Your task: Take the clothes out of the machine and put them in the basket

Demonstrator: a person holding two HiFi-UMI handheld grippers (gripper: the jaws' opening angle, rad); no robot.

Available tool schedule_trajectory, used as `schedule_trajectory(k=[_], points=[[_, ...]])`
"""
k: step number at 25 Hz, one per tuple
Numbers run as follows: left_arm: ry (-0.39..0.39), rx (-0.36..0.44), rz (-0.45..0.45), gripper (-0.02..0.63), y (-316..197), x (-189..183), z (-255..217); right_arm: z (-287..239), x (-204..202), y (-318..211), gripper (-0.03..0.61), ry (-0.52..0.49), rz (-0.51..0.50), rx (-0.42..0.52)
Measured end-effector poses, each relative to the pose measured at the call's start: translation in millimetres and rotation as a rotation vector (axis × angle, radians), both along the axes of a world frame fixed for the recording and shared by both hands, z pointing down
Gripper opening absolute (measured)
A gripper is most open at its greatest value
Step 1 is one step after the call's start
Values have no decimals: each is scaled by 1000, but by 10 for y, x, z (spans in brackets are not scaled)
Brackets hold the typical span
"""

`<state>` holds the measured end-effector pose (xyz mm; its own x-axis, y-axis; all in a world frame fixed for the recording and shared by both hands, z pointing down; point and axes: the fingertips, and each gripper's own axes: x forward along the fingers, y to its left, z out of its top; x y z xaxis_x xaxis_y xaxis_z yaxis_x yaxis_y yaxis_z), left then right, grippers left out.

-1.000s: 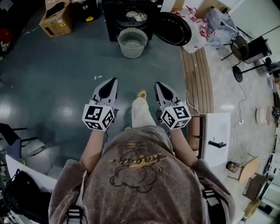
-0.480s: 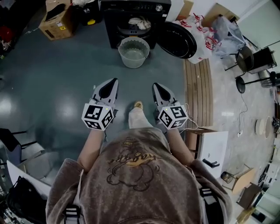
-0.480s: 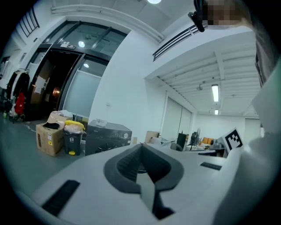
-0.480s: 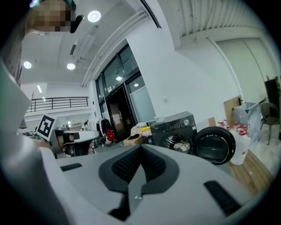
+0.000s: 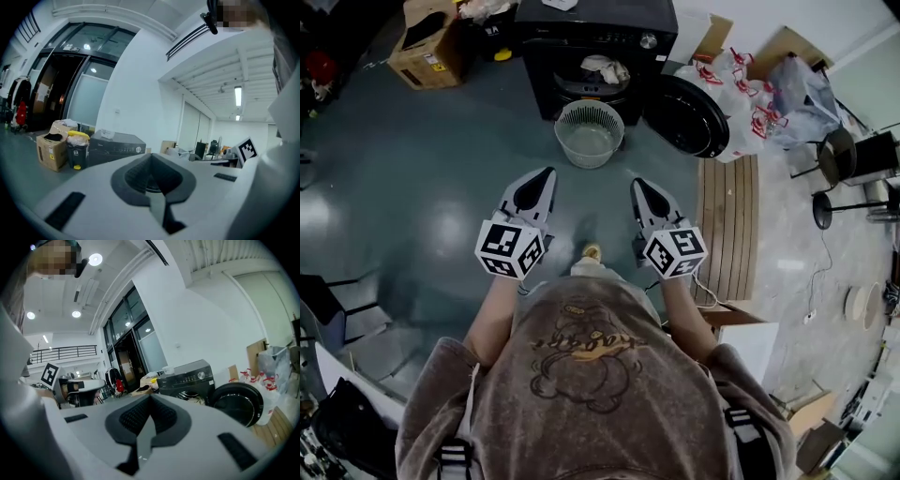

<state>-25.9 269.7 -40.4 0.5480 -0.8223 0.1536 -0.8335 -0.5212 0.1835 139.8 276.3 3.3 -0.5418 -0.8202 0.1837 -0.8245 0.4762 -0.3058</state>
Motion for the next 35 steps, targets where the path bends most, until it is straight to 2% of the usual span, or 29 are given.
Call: schedule_trajectory(k=[8, 15, 21, 28, 35], points=[[-11, 5, -38, 6, -613, -17, 35, 51, 2, -647, -3, 12, -28, -5], [-12, 23, 4, 6, -1417, 15, 81, 130, -34, -1289, -3, 34, -4, -8], [1, 37, 70, 6, -2256, 33, 130, 205, -94, -2043, -3, 58, 47, -26], [11, 7, 128, 6, -3343, 7, 424, 414, -279, -3104, -3, 58, 75, -44], [10, -17, 159, 6, -4242, -39, 998, 908, -354, -3991, -3, 63, 99, -57]])
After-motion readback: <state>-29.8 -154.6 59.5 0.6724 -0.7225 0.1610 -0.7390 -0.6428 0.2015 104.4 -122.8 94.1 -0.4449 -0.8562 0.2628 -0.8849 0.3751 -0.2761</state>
